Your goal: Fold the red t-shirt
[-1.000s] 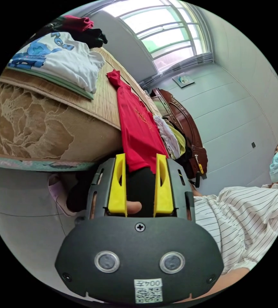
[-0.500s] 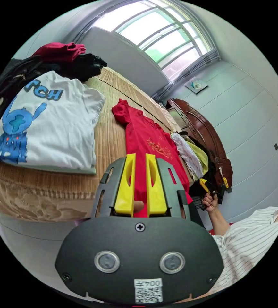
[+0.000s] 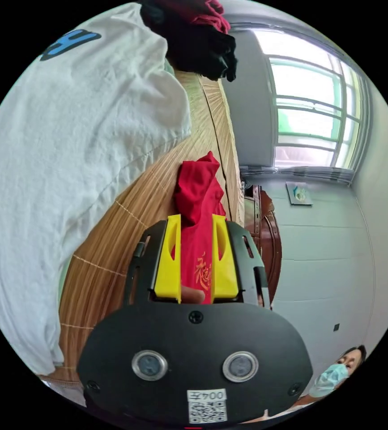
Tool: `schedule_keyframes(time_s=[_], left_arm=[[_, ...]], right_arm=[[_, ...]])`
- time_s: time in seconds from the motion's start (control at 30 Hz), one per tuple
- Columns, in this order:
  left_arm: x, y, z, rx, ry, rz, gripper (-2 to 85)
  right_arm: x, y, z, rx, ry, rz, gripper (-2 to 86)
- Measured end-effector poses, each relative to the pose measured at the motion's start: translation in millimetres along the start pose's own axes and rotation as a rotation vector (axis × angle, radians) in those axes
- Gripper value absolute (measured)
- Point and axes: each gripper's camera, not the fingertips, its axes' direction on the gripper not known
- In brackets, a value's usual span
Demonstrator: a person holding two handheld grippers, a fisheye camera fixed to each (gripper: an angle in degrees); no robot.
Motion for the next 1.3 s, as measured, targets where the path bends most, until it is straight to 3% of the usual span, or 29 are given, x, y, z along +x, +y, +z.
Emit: schedule_keyframes(time_s=[0.23, 0.43, 0.63, 0.8, 0.83, 0.97, 1.0, 1.07, 1.17, 1.3], left_arm=[[-0.5, -1.1, 41.5, 0.044, 0.055, -0.081, 10.0], [31.7, 10.5, 77.8, 0.079, 0.069, -0.015, 3.0], [165.1, 57.3, 124.2, 0.092, -0.380, 0.474, 1.3], [277.7, 160.7, 246.6, -0.080, -0.873, 1.157, 1.2], [283.0, 174.0, 263.8, -0.110, -0.938, 1.225, 1.2], [275.0, 266.7, 384.4, -0.330, -1.485, 1.709, 1.4], [260.5, 288.7, 408.8, -0.354, -1.659, 1.857, 1.5], [243.3, 313.1, 430.6, -0.352, -1.825, 2.023, 1.6], [246.9, 327.9, 436.2, -0.303, -1.880, 2.044, 1.8], [275.8, 328.7, 404.2, -0.221, -1.779, 1.905, 2.8]], right_arm=[[12.4, 16.6, -36.0, 0.045, -0.043, 0.043, -0.8], [13.7, 27.9, -54.0, 0.054, -0.036, 0.045, -0.8], [18.2, 38.4, -69.7, 0.076, -0.052, 0.058, -0.8], [19.1, 44.5, -73.5, 0.071, -0.058, 0.050, -0.8], [19.6, 46.0, -74.0, 0.070, -0.061, 0.050, -0.8], [22.1, 51.4, -74.5, 0.070, -0.073, 0.054, -0.8], [22.4, 52.2, -74.3, 0.069, -0.074, 0.055, -0.8], [23.3, 55.4, -73.5, 0.071, -0.079, 0.055, -0.7], [23.7, 59.4, -70.9, 0.072, -0.084, 0.054, -0.7], [23.2, 64.6, -64.2, 0.073, -0.090, 0.051, -0.7]])
